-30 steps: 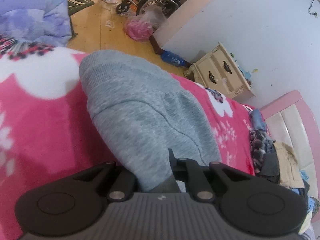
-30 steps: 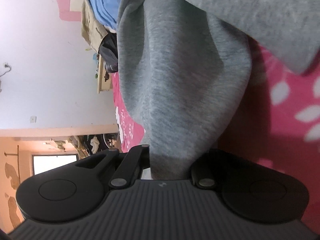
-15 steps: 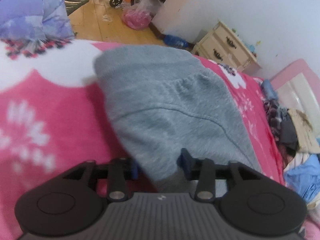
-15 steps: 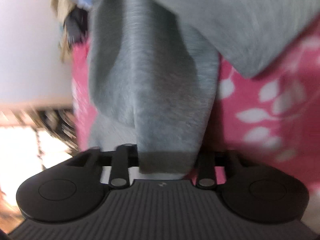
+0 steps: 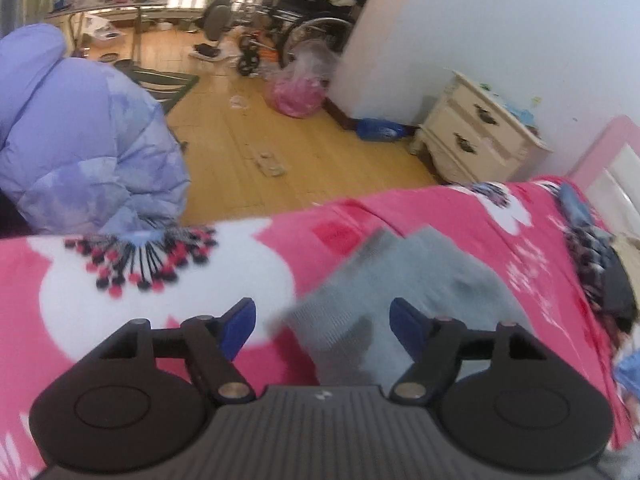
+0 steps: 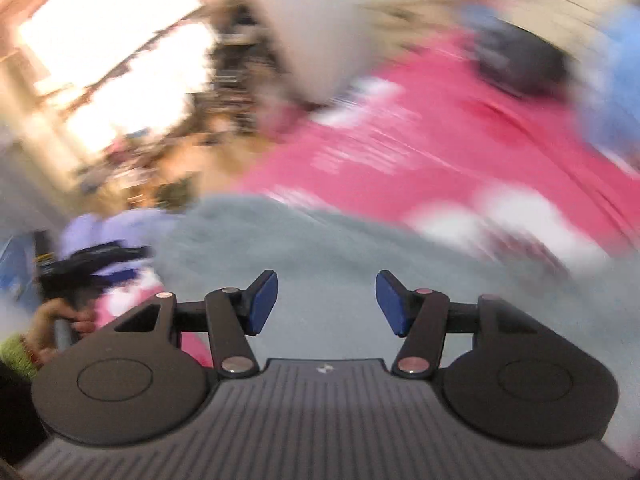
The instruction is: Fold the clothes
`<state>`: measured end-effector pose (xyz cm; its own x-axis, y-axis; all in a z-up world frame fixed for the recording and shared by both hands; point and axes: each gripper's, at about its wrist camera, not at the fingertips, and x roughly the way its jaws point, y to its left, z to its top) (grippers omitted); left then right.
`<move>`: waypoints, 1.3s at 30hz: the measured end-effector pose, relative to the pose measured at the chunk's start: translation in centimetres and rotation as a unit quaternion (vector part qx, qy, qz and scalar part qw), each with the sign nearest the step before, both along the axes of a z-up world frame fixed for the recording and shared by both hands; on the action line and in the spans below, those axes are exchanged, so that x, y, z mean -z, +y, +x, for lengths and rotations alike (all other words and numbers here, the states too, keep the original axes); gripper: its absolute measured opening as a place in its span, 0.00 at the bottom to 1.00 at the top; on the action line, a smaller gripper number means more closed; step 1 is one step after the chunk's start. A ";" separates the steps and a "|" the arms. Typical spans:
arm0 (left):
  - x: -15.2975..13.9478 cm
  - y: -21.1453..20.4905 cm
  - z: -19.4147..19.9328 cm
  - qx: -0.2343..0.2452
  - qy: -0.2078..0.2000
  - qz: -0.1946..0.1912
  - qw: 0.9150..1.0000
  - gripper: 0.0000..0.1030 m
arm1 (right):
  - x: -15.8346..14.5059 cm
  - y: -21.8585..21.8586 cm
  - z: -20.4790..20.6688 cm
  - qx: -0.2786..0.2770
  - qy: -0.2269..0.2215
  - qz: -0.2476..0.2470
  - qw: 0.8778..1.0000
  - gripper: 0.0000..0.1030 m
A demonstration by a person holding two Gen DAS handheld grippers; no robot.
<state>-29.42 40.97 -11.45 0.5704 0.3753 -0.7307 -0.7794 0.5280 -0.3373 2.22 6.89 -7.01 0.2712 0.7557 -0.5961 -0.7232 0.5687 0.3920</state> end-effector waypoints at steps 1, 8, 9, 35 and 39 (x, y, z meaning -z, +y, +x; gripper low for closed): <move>0.3 0.2 0.2 0.006 0.000 -0.001 1.000 0.75 | 0.2 2.5 0.5 -0.030 -0.016 0.002 0.999 0.53; 2.0 1.5 1.9 0.044 -0.004 -0.008 0.999 0.76 | 1.7 16.5 2.6 -0.166 -0.083 -0.007 0.983 0.53; 2.3 1.7 2.1 0.050 -0.004 -0.009 0.999 0.76 | 2.3 17.8 2.9 -0.177 -0.078 -0.014 0.981 0.53; 2.5 -2.2 0.4 0.127 -0.003 0.087 0.988 0.33 | 1.3 15.2 -11.4 -0.359 -0.342 -0.059 0.867 0.01; 2.5 -1.6 0.5 0.122 0.000 0.078 0.989 0.39 | 1.6 16.4 -10.5 -0.346 -0.349 -0.082 0.867 0.01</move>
